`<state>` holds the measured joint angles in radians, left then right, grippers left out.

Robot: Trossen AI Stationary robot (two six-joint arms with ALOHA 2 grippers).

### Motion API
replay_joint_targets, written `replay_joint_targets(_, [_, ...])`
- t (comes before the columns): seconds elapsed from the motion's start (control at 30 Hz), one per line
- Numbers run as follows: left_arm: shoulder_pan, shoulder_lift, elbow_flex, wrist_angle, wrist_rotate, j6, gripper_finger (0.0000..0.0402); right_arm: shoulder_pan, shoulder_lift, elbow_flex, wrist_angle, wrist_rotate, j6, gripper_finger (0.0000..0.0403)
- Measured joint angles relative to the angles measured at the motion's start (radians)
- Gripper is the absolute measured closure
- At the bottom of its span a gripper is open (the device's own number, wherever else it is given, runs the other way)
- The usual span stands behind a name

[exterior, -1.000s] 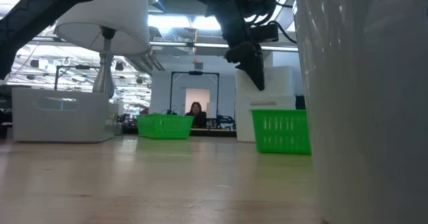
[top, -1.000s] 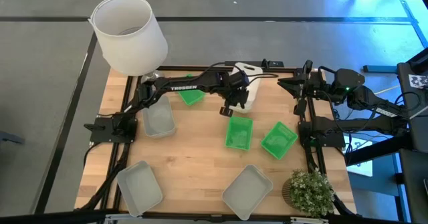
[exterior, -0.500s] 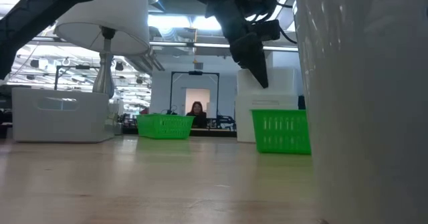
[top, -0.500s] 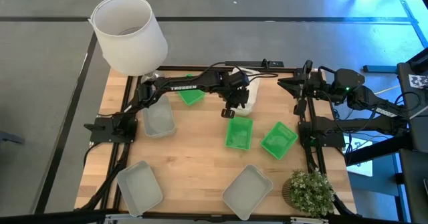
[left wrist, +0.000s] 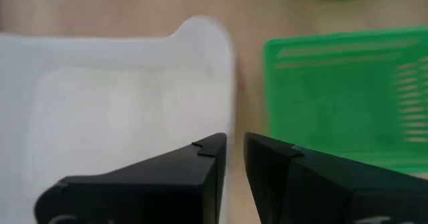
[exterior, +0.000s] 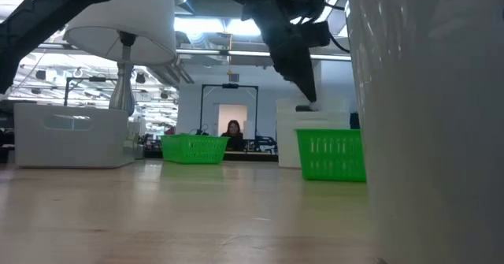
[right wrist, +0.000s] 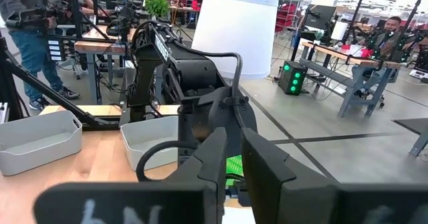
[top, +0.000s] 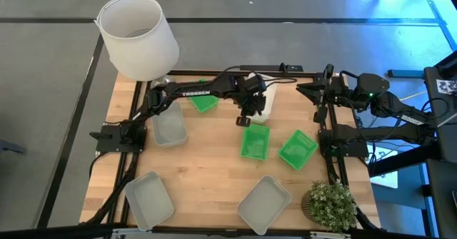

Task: Stack baskets by color
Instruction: Stack the bottom white bin on top of the top white bin, then stack the bottom left gray bin on top of the top left gray bin

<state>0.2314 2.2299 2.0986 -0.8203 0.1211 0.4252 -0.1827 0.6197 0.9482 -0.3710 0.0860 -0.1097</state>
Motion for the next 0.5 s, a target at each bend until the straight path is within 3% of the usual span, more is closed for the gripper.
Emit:
replay_joint_targets(0.07, [-0.001,0.000,0.041,-0.031,0.017,0.000,0.0359,0.000,0.000,0.000,0.000,0.000,0.000,0.0354])
replay_joint_targets(0.23, [-0.014,-0.002,0.134,-0.094,-0.053,0.002,0.0360,0.000,0.000,0.000,0.000,0.000,0.000,0.0354])
replay_joint_targets(0.5, [-0.060,-0.002,0.204,-0.294,-0.252,-0.007,0.0360,0.000,0.000,0.000,0.000,0.000,0.000,0.0354])
